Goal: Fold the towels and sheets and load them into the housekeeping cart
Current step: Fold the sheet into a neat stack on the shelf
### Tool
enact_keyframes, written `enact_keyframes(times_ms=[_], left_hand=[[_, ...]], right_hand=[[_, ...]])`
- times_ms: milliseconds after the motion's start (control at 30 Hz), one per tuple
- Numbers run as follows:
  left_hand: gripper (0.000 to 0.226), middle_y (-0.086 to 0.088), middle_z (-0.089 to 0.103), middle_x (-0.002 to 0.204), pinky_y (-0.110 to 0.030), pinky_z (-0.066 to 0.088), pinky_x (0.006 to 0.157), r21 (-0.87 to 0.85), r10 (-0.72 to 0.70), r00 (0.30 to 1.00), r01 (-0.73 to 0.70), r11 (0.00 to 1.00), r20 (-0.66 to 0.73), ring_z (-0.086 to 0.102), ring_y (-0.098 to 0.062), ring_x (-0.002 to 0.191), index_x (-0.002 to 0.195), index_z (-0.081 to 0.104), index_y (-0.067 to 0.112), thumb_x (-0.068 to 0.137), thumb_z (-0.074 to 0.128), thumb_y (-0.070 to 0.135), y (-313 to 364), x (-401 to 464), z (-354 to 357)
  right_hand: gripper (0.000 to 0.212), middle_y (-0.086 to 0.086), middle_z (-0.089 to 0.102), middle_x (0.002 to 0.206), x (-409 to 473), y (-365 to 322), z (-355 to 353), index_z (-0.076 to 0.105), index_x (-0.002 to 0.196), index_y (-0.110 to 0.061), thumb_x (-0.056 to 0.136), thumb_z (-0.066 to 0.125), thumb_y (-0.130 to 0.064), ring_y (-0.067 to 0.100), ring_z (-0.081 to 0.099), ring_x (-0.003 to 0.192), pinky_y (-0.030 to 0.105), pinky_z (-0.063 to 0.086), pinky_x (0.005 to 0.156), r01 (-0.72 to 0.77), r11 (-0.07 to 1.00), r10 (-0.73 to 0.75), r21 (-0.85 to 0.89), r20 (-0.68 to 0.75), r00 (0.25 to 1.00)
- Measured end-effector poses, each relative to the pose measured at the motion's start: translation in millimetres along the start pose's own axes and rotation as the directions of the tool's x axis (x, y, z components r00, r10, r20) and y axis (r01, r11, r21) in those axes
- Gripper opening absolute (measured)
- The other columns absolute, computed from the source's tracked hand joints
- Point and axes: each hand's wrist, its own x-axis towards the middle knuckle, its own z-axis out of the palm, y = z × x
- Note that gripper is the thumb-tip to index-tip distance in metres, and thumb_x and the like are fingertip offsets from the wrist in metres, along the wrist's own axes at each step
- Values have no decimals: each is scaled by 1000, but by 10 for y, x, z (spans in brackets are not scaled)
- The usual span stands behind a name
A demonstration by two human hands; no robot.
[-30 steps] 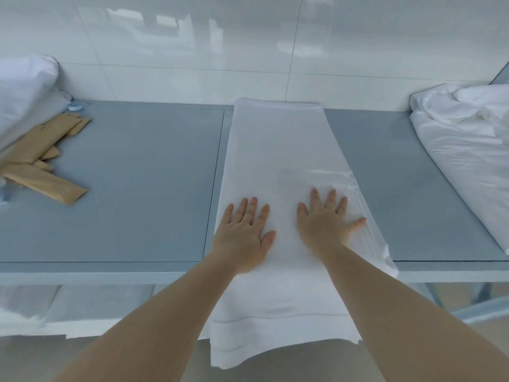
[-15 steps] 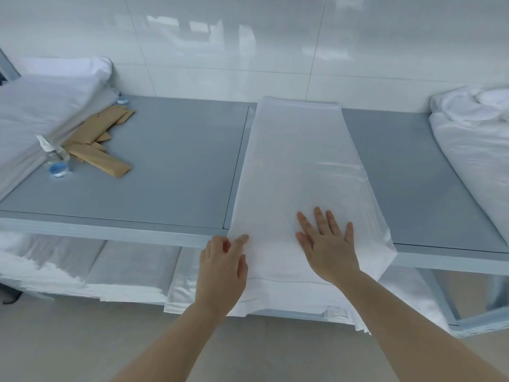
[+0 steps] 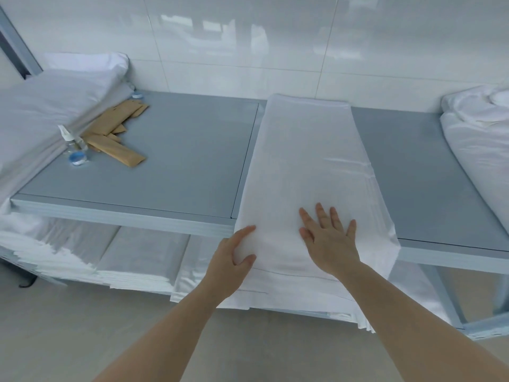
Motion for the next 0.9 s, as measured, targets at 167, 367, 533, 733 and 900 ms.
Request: enact_keyframes(times_ms=[167,367,533,733,900], left_hand=[[38,0,58,115,-5,39,79,67,-3,1000,3,998,-7,56,-9,102,108,60,45,85,69,16,119,-69,-56],[36,4,49,128,-4,23,86,192,47,995,-29,981,-90,47,-13,122,119,65,26,84,73,26,492,-168,-124],[83,6,-14,160,-29,27,109,618,178,967,-254,744,182,17,-16,141,141,41,35,70,61,73,656,-509,-209],[51,-8,27,157,-45,-2,119,912,341,895,-365,189,288,14,-26,148,147,30,16,97,40,15,898,-437,-210],[37,-2,74,83,-34,55,87,813,523,741,-564,146,420,72,-18,85,85,75,12,49,84,6,1164,-403,-393]], right_hand=[[95,-18,-23,155,-576,-291,115,-12,147,-43,68,3,-92,3,-28,140,49,-20,113,414,901,-425,129,67,903],[86,7,53,139,-1041,-548,372,52,136,-11,61,87,-29,25,52,127,55,34,109,351,936,-315,36,-362,877],[63,4,70,114,-1051,-594,166,69,115,-5,55,87,4,20,68,104,50,50,92,354,921,-201,159,-585,785],[55,1,74,102,-1102,-675,-239,74,105,-9,53,88,-1,14,71,90,37,56,85,366,926,-232,89,-630,741],[62,0,66,123,-1144,-718,-311,63,125,-13,66,79,-3,16,63,112,40,48,100,293,947,-191,133,-502,843]])
